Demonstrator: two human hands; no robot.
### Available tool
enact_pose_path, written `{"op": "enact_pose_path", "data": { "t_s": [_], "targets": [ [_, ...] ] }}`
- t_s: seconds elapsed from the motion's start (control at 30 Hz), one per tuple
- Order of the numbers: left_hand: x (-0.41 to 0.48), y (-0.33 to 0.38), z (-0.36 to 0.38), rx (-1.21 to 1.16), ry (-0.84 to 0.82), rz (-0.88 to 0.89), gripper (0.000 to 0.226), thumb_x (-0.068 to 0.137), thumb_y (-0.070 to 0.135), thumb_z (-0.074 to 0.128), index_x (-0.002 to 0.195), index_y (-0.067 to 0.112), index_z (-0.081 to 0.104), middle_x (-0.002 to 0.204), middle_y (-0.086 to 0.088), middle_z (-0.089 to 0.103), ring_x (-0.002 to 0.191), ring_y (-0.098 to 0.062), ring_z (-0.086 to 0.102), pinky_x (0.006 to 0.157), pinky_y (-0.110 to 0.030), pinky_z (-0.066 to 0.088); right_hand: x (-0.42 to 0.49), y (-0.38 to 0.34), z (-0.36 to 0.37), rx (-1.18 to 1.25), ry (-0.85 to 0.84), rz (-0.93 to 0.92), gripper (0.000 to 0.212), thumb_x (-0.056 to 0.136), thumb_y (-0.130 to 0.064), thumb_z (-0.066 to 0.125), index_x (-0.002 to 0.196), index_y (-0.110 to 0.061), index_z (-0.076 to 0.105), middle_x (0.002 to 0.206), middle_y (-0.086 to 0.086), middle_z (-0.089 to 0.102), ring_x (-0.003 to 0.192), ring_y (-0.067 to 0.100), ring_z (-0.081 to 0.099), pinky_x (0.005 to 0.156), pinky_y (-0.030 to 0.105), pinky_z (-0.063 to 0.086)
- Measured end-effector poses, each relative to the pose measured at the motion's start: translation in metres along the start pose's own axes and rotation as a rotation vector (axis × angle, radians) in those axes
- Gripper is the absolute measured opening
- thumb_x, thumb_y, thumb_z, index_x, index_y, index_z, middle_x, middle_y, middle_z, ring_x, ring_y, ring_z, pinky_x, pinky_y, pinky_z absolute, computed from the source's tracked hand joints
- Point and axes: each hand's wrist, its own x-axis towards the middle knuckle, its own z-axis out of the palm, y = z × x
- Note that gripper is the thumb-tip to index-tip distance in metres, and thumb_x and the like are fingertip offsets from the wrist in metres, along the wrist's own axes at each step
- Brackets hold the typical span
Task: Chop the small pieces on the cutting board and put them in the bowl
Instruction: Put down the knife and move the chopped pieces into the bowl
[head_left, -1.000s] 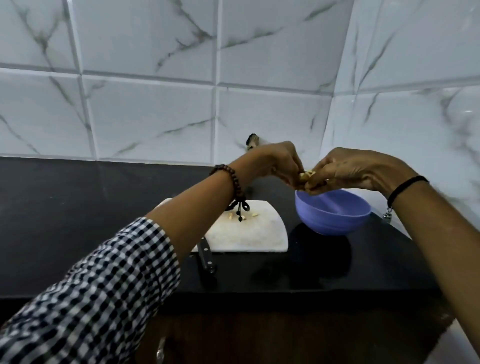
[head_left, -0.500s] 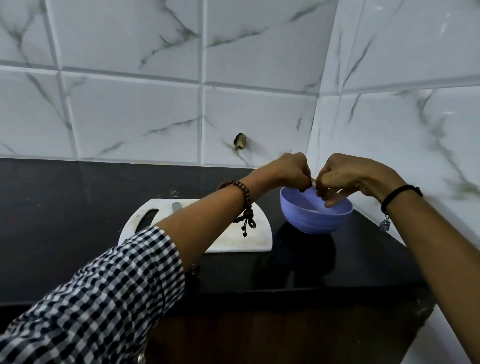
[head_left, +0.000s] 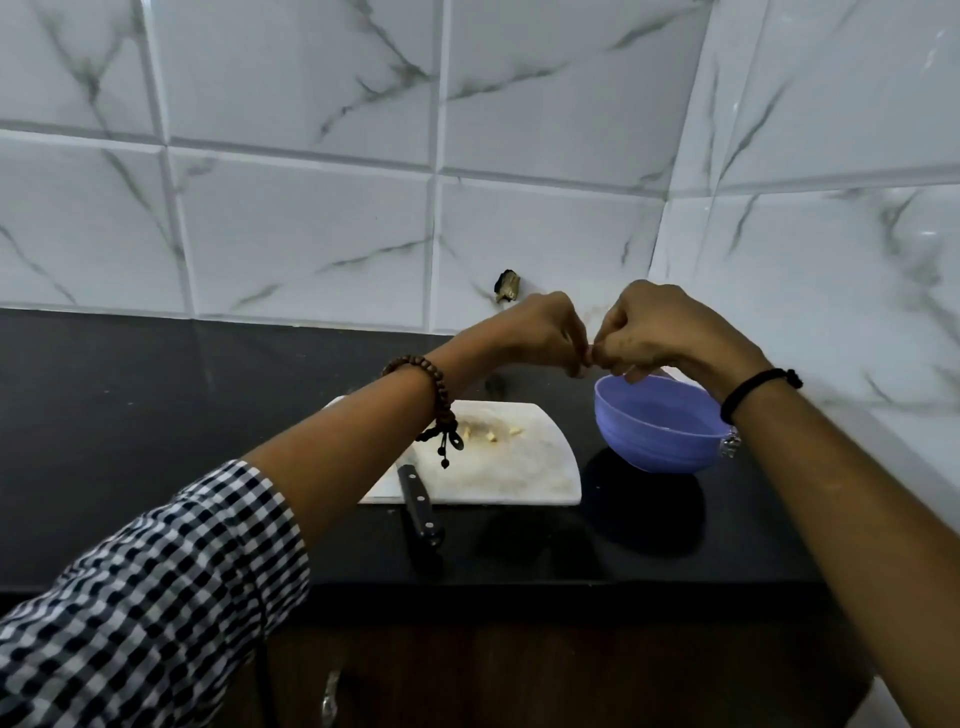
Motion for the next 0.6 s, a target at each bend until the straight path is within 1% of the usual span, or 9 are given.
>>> {"op": "enact_pose_path", "data": {
  "t_s": [0.07,0.13,0.2,0.23,0.33,0.4,0.47,0.53,0.6],
  "targets": [
    [-0.011,-0.012,-0.008,0.043,-0.009,-0.018,0.020,0.079,0.007,0.071,0.096,0.012,0.079,0.094,-0.008,0.076,0.095,-0.020,0.068,0.085,-0.031,0.051,0.001,-0.012,0.010,0.012,-0.004,-0.058,0.009,0.079,-0.010,0.073,0.085,-0.010,0.079,0.077,0.009,0.075,0.075,0.021,0.073,0.064,0.025,0.056],
    [-0.022,-0.027,-0.015,0.098,-0.009,-0.051,0.022,0.081,0.005,0.068,0.099,0.013,0.079,0.095,-0.008,0.076,0.095,-0.019,0.067,0.084,-0.029,0.050,0.001,-0.024,0.024,0.027,-0.042,-0.108,0.014,0.076,-0.016,0.076,0.089,-0.014,0.079,0.081,0.005,0.074,0.078,0.018,0.071,0.063,0.024,0.053],
    [-0.033,-0.044,-0.021,0.127,0.003,-0.091,0.026,0.081,0.003,0.066,0.101,0.015,0.079,0.096,-0.006,0.076,0.095,-0.016,0.067,0.083,-0.029,0.050,0.004,-0.032,0.044,0.001,-0.107,-0.143,0.018,0.075,-0.023,0.080,0.091,-0.015,0.078,0.083,0.003,0.071,0.073,0.016,0.065,0.053,0.022,0.046],
    [-0.038,-0.052,-0.022,0.131,0.007,-0.114,0.027,0.081,0.003,0.066,0.102,0.015,0.079,0.096,-0.005,0.076,0.095,-0.015,0.067,0.082,-0.027,0.050,0.006,-0.035,0.056,-0.035,-0.142,-0.154,0.018,0.077,-0.026,0.079,0.092,-0.015,0.077,0.085,0.002,0.070,0.072,0.015,0.063,0.051,0.022,0.044],
    [-0.054,-0.068,-0.024,0.134,0.023,-0.159,0.024,0.082,0.004,0.067,0.100,0.014,0.079,0.096,-0.003,0.076,0.094,-0.013,0.067,0.082,-0.025,0.052,0.016,-0.039,0.092,-0.149,-0.184,-0.156,0.021,0.086,-0.029,0.069,0.098,-0.014,0.073,0.099,0.007,0.069,0.083,0.021,0.065,0.063,0.025,0.047],
    [-0.063,-0.074,-0.023,0.133,0.023,-0.165,0.024,0.082,0.003,0.065,0.099,0.014,0.079,0.098,-0.002,0.076,0.095,-0.013,0.067,0.083,-0.027,0.053,0.020,-0.038,0.109,-0.205,-0.190,-0.131,0.019,0.090,-0.030,0.062,0.085,-0.013,0.064,0.094,0.009,0.062,0.074,0.022,0.060,0.060,0.028,0.044],
    [-0.069,-0.079,-0.021,0.130,0.031,-0.169,0.025,0.082,0.003,0.064,0.098,0.014,0.079,0.098,-0.002,0.076,0.094,-0.013,0.067,0.082,-0.027,0.054,0.023,-0.042,0.121,-0.207,-0.189,-0.120,0.029,0.093,-0.032,0.059,0.071,-0.013,0.054,0.084,0.008,0.055,0.065,0.019,0.055,0.053,0.029,0.038],
    [-0.073,-0.085,-0.021,0.114,0.041,-0.181,0.025,0.081,0.002,0.063,0.096,0.014,0.079,0.097,-0.003,0.076,0.094,-0.015,0.068,0.082,-0.029,0.056,0.023,-0.048,0.127,-0.197,-0.185,-0.148,0.032,0.092,-0.036,0.060,0.071,-0.013,0.054,0.088,0.008,0.056,0.069,0.023,0.057,0.054,0.030,0.038],
    [-0.076,-0.090,-0.021,0.094,0.036,-0.204,0.024,0.081,0.002,0.063,0.095,0.013,0.079,0.095,-0.004,0.075,0.092,-0.017,0.069,0.083,-0.032,0.057,0.021,-0.054,0.131,-0.204,-0.189,-0.199,0.026,0.090,-0.037,0.063,0.082,-0.013,0.060,0.098,0.009,0.057,0.079,0.026,0.059,0.061,0.033,0.044]
  ]
}}
